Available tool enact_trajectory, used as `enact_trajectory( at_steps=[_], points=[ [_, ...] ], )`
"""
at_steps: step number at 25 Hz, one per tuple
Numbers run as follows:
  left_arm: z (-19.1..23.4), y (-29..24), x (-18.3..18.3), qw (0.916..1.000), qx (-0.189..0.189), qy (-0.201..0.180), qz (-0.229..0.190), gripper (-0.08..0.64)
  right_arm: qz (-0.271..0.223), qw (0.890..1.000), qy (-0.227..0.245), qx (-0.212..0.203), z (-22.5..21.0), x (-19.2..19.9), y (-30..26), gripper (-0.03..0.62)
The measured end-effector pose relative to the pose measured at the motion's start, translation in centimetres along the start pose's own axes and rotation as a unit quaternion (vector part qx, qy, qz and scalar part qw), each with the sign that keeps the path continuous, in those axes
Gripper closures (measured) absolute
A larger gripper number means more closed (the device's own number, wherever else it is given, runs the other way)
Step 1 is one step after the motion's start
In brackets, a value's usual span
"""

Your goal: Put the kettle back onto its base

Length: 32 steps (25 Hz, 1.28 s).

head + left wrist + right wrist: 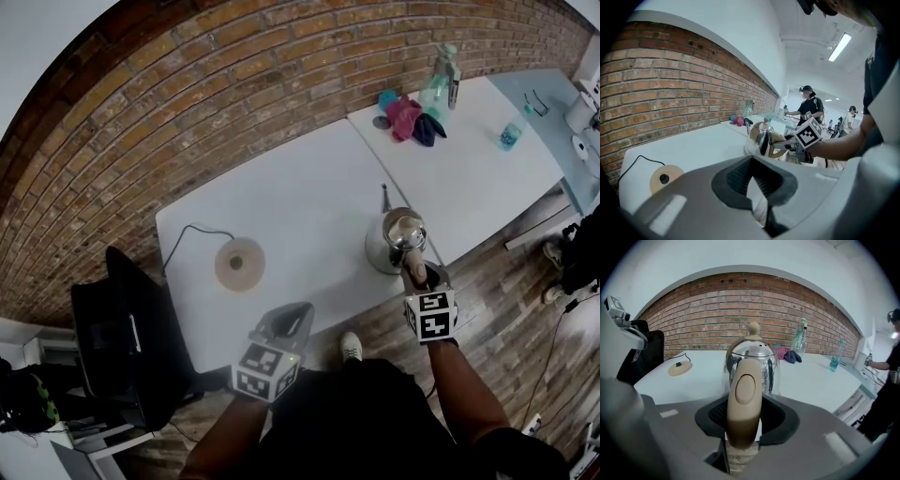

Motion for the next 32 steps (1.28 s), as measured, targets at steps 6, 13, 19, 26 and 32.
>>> enact_trajectory(
  at_steps=[6,13,19,26,32],
  points=[
    [0.6,1.1,0.5,0.9999,-0.015,0.008,-0.004,0.560,-0.019,1.000,0.007,-0.005,0.1,-1.5,0.2,0.437],
    [1.3,2.5,0.7,0.9991,-0.037,0.017,-0.011,0.560,-0.043,0.999,0.018,-0.020,0.6,-4.2,0.2,0.442],
    [2.2,4.2,1.2,0.9974,-0.064,0.028,-0.019,0.560,-0.069,0.996,0.037,-0.038,1.7,-6.7,0.3,0.451],
    [3.3,6.3,1.9,0.9941,-0.095,0.045,-0.027,0.560,-0.094,0.992,0.057,-0.059,3.6,-10.0,0.1,0.497],
    [4.1,8.2,2.7,0.9906,-0.119,0.059,-0.031,0.560,-0.092,0.990,0.074,-0.075,5.3,-11.4,-0.5,0.502]
  ],
)
Point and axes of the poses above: the fingertips, and each gripper's own axes: y backward along the fingers, z to its left, x out of its underside, the point moved 1 cm from there along y, backward along the fingers, and after that the axes turned 10 degrees about -y, right-handed, at the moved point
